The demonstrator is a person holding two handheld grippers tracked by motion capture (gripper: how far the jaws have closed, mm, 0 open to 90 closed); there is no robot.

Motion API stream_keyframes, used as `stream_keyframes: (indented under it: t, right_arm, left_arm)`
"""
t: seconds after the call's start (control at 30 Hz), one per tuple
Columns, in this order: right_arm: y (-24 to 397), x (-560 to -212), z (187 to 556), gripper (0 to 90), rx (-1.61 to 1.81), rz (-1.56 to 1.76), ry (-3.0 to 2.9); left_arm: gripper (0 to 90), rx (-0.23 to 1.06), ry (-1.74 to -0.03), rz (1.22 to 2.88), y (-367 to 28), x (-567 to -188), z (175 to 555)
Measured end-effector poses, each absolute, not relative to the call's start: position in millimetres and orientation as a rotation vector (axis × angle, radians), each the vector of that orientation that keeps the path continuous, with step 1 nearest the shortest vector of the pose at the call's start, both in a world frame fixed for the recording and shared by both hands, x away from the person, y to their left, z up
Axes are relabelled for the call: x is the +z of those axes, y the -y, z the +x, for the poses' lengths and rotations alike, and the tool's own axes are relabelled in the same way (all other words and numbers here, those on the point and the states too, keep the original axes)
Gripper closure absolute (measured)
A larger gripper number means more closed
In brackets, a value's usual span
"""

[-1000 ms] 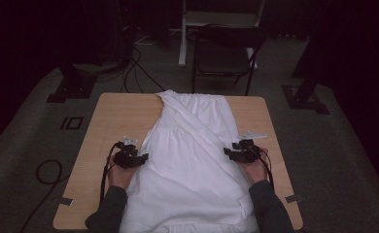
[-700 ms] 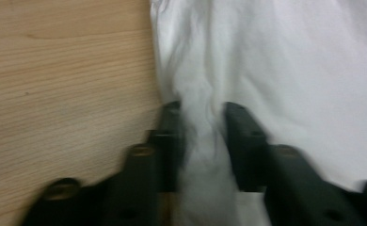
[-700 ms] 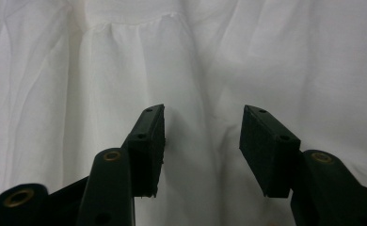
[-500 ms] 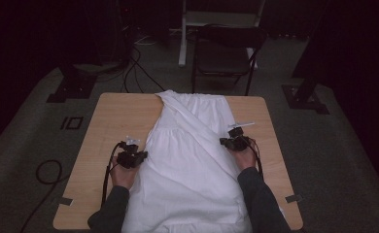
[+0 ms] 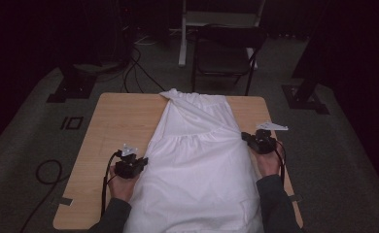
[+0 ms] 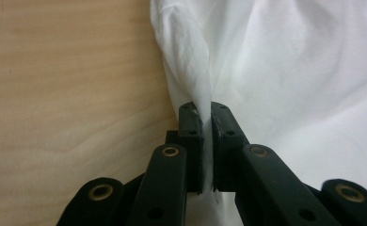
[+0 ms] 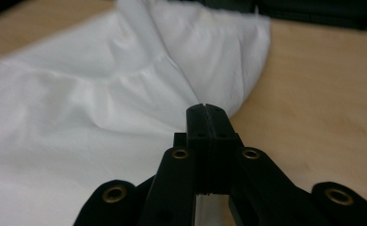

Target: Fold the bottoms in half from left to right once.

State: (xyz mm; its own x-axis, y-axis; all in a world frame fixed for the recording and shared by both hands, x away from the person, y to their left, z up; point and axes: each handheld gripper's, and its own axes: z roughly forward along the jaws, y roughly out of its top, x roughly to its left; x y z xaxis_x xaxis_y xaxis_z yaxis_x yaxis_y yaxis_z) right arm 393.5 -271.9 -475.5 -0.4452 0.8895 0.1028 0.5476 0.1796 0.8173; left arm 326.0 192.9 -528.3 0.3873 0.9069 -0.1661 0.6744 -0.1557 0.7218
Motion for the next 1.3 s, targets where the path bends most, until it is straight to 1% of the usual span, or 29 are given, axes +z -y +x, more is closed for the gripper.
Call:
stream_keyframes:
  t: [0.13,0.17,0.23,0.27,0.37,0.47,0.53,0.6,0.7,0.83,0.87,0.9,0.93,1.07,1.17,1.3]
  right_arm:
    - [283.0,-496.9,398.0,90.0,1.073,1.46,-2.02]
    - [281.9,-501.8,399.8,90.0,1.042,1.467,-2.041]
    - [277.7,-510.5,403.8,89.6,0.969,1.476,-2.083]
    - [276.6,-513.7,405.9,89.4,0.954,1.48,-2.103]
    - [272.6,-515.8,409.5,85.8,0.905,1.475,-2.12]
    - [269.6,-514.6,412.2,85.8,0.891,1.463,-2.134]
    - [268.3,-517.3,414.6,86.8,0.882,1.469,-2.143]
    - [267.0,-523.1,417.1,87.7,0.865,1.474,-2.16]
    - [265.6,-531.1,418.8,88.4,0.85,1.481,-2.175]
    - [264.8,-538.0,419.4,89.1,0.845,1.482,-2.189]
    - [264.5,-539.2,419.2,89.2,0.844,1.484,-2.19]
    - [264.3,-540.4,418.9,89.4,0.846,1.483,-2.191]
    - [264.4,-540.8,418.3,89.5,0.852,1.486,-2.186]
    - [266.3,-541.7,415.7,89.9,0.883,1.509,-2.184]
    - [266.9,-543.0,408.3,90.0,0.901,1.505,-2.184]
    - [267.0,-543.7,394.6,90.0,0.917,1.488,-2.2]
  left_arm:
    - [84.1,0.397,-1.354,1.933,-189.8,-529.7,325.6]
    - [79.3,0.401,-1.353,1.948,-189.1,-529.7,326.8]
    - [62.6,0.415,-1.352,1.934,-189.5,-528.2,329.1]
    - [58.1,0.424,-1.355,1.92,-190.9,-526.1,330.1]
    - [50.4,0.437,-1.359,1.886,-195.0,-518.4,337.1]
    - [46.0,0.431,-1.363,1.875,-193.9,-513.7,357.5]
    - [44.8,0.415,-1.382,1.886,-189.7,-516.3,374.8]
    - [44.2,0.432,-1.407,1.899,-184.1,-521.6,390.9]
    - [45.0,0.419,-1.415,1.913,-178.3,-529.7,407.0]
    - [48.3,0.411,-1.441,1.956,-173.8,-540.1,415.7]
    - [50.2,0.403,-1.445,1.966,-173.3,-542.5,416.4]
    - [53.1,0.422,-1.436,1.961,-173.0,-543.6,415.8]
    - [57.2,0.43,-1.438,1.966,-173.3,-543.4,415.6]
    - [80.2,0.408,-1.437,1.977,-177.9,-543.1,412.7]
    - [84.7,0.393,-1.422,1.971,-182.6,-544.2,405.6]
    - [85.4,0.382,-1.412,1.954,-189.6,-545.9,389.5]
